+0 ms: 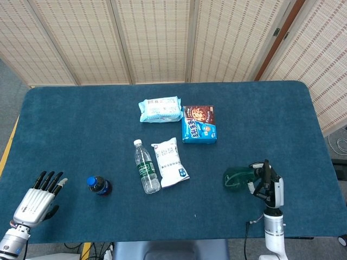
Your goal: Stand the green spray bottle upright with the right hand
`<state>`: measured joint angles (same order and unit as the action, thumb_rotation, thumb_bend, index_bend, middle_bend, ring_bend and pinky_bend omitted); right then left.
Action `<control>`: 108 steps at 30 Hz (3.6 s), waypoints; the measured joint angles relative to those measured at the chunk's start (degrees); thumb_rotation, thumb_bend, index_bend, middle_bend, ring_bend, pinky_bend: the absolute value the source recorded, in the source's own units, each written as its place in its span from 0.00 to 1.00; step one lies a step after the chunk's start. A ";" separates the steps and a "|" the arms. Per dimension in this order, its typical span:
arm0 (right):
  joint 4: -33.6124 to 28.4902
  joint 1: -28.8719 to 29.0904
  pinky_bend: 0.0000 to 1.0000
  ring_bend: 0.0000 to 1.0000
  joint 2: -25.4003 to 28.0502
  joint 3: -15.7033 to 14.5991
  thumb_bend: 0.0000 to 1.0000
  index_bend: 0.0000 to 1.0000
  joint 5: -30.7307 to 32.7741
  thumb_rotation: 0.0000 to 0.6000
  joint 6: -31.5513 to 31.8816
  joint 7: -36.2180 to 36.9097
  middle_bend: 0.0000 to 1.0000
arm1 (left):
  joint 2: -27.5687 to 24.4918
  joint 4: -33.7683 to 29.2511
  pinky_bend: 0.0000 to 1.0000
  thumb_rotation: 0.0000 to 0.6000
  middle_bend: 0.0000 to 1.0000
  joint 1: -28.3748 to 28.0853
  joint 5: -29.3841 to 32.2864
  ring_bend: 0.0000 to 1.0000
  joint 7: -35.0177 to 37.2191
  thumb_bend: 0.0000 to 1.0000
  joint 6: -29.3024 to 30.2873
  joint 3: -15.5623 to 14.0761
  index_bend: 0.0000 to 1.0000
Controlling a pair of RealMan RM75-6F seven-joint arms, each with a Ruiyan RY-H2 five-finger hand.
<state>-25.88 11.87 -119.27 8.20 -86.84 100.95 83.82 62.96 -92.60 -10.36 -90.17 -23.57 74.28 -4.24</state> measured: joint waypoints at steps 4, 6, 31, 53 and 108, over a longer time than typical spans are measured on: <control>-0.15 0.12 0.40 0.39 0.10 -0.02 0.21 0.49 0.03 1.00 -0.53 -0.14 0.51 | 0.00 -0.06 0.00 1.00 0.08 0.06 -0.05 0.00 -0.03 0.29 0.11 -0.07 0.12; -0.14 0.27 0.40 0.39 0.08 -0.08 0.20 0.49 0.03 1.00 -1.01 -0.25 0.51 | 0.03 0.06 0.00 1.00 0.08 0.12 0.02 0.00 0.13 0.29 0.17 -0.08 0.12; 0.10 0.29 0.35 0.35 -0.22 -0.39 0.18 0.43 -0.10 1.00 -1.28 -0.45 0.45 | 0.10 0.48 0.00 1.00 0.08 0.27 -0.33 0.00 0.84 0.29 0.54 -0.26 0.12; 0.09 -0.07 0.33 0.32 0.05 -0.30 0.17 0.39 0.06 1.00 -1.20 0.22 0.38 | 0.17 0.50 0.00 1.00 0.08 0.16 -0.17 0.00 0.69 0.29 0.47 -0.17 0.12; -0.71 -0.53 0.33 0.29 0.97 -0.38 0.16 0.32 -0.11 1.00 -0.92 0.50 0.35 | 0.20 -0.24 0.00 1.00 0.08 0.23 -0.07 0.00 -0.48 0.29 0.68 -0.12 0.12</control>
<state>-26.59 11.34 -118.30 7.82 -86.95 100.03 84.32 63.16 -92.84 -10.13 -90.24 -24.04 74.95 -4.37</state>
